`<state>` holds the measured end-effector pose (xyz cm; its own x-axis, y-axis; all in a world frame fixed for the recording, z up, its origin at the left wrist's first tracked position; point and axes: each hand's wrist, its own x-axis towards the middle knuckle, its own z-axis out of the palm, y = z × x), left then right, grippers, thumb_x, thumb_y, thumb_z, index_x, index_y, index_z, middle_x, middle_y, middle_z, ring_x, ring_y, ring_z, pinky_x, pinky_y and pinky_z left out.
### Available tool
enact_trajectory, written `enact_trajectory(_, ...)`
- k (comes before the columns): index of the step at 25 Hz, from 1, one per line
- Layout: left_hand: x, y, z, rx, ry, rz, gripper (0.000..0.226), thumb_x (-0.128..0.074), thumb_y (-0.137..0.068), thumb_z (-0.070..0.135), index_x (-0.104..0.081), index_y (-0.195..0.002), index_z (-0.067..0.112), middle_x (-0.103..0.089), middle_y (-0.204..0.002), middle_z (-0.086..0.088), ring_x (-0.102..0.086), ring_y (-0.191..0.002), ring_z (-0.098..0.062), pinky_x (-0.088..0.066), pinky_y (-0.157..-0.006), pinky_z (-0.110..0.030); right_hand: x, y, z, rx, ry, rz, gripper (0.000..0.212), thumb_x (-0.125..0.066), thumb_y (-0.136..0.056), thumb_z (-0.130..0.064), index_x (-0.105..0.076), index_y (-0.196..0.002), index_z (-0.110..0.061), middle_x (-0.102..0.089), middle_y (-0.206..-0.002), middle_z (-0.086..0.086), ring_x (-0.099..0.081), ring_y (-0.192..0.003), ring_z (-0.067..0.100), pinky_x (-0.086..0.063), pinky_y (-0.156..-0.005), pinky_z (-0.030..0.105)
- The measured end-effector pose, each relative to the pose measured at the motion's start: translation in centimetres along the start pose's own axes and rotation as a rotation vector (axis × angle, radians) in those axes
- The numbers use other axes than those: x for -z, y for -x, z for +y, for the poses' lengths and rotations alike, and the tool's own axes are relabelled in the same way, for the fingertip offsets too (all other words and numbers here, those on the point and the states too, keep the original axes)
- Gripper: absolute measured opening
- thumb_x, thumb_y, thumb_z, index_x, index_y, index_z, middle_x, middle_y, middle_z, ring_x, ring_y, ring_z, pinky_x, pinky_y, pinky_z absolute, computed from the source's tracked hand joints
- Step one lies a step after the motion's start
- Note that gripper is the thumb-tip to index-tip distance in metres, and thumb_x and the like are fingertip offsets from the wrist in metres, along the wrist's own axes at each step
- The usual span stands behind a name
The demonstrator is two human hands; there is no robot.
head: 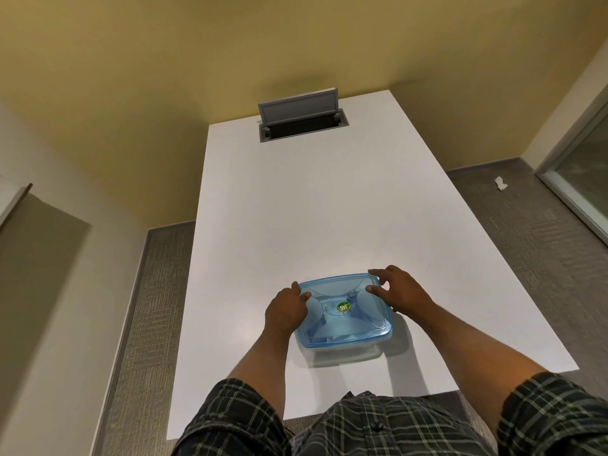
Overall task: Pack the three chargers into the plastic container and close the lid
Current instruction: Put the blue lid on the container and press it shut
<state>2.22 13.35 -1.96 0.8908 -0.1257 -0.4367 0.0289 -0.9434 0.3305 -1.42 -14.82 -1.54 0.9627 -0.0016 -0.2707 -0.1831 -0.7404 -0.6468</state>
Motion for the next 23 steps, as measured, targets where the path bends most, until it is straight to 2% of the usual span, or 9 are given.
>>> enact_trajectory(3,0.2,-0.1,0.5,0.030,-0.029,-0.062,0.060,-0.026,-0.109,0.036,-0.016,-0.160,0.005,-0.053,-0.145,-0.020,-0.051,-0.135,-0.035,-0.043,-0.106,-0.042,0.4,0.2,0.4,0.013,0.043,-0.122,0.085,-0.077,-0.072,-0.065,-0.046,-0.145,-0.033,-0.050,-0.119,-0.005,-0.056,-0.092,0.009,-0.045,-0.072,0.022)
enact_trajectory(8,0.7,0.0,0.9,0.031,-0.031,-0.175,0.067,-0.031,-0.109,0.026,0.004,-0.160,0.001,-0.053,-0.146,-0.022,-0.052,-0.134,-0.034,-0.042,-0.109,-0.040,0.8,0.6,0.9,0.007,0.131,-0.269,0.135,-0.079,-0.047,-0.082,-0.015,-0.157,-0.038,-0.037,-0.142,-0.011,-0.052,-0.104,0.009,-0.047,-0.091,0.027)
enact_trajectory(11,1.4,0.0,0.9,0.008,-0.053,-0.248,0.071,-0.032,-0.109,0.034,0.007,-0.160,0.002,-0.044,-0.154,-0.022,-0.043,-0.142,-0.034,-0.035,-0.115,-0.040,1.2,0.7,0.7,0.021,0.148,-0.349,0.151,-0.084,-0.037,-0.081,-0.003,-0.157,-0.038,-0.031,-0.147,-0.012,-0.055,-0.099,0.010,-0.050,-0.073,0.018)
enact_trajectory(12,1.8,0.0,0.8,-0.004,-0.071,-0.278,0.073,-0.033,-0.109,0.037,0.007,-0.160,0.003,-0.040,-0.157,-0.021,-0.040,-0.145,-0.034,-0.033,-0.117,-0.041,1.4,0.7,0.7,0.027,0.158,-0.367,0.155,-0.084,-0.035,-0.081,0.000,-0.157,-0.038,-0.029,-0.148,-0.012,-0.054,-0.100,0.010,-0.049,-0.069,0.015)
enact_trajectory(13,2.3,-0.1,0.6,-0.023,-0.092,-0.300,0.075,-0.034,-0.108,0.040,0.007,-0.160,0.005,-0.037,-0.159,-0.021,-0.038,-0.146,-0.034,-0.033,-0.118,-0.042,1.5,0.8,0.6,0.036,0.173,-0.379,0.157,-0.084,-0.034,-0.081,0.003,-0.157,-0.038,-0.027,-0.150,-0.012,-0.054,-0.105,0.011,-0.050,-0.074,0.017)
enact_trajectory(15,3.0,-0.2,0.3,-0.079,-0.130,-0.306,0.083,-0.044,-0.104,0.044,0.005,-0.161,0.010,-0.036,-0.159,-0.020,-0.038,-0.146,-0.034,-0.035,-0.118,-0.042,1.5,0.9,0.5,0.061,0.207,-0.380,0.157,-0.083,-0.035,-0.083,0.004,-0.157,-0.037,-0.024,-0.153,-0.011,-0.052,-0.120,0.014,-0.049,-0.096,0.028)
enact_trajectory(17,3.8,0.0,0.1,-0.127,-0.156,-0.312,0.102,-0.061,-0.093,0.054,0.000,-0.162,0.012,-0.036,-0.158,-0.017,-0.040,-0.144,-0.031,-0.038,-0.115,-0.042,1.7,1.0,0.3,0.085,0.217,-0.375,0.156,-0.081,-0.036,-0.084,0.004,-0.157,-0.036,-0.018,-0.156,-0.011,-0.050,-0.127,0.016,-0.046,-0.106,0.036)
enact_trajectory(21,4.4,0.8,0.3,-0.145,-0.287,-0.367,0.148,-0.085,-0.054,0.072,-0.002,-0.160,0.012,-0.039,-0.155,-0.008,-0.045,-0.139,-0.027,-0.044,-0.111,-0.043,2.1,1.2,-0.4,0.142,0.253,-0.379,0.155,-0.079,-0.038,-0.086,0.006,-0.157,-0.035,-0.005,-0.159,-0.020,-0.053,-0.109,0.007,-0.045,-0.096,0.026)
enact_trajectory(23,4.2,1.1,0.2,-0.149,-0.372,-0.369,0.159,-0.087,-0.047,0.073,0.006,-0.160,0.011,-0.036,-0.158,-0.007,-0.046,-0.140,-0.028,-0.045,-0.110,-0.043,2.1,1.1,-0.7,0.148,0.265,-0.377,0.155,-0.078,-0.037,-0.088,0.005,-0.157,-0.034,-0.004,-0.158,-0.022,-0.047,-0.102,0.003,-0.042,-0.092,0.023)
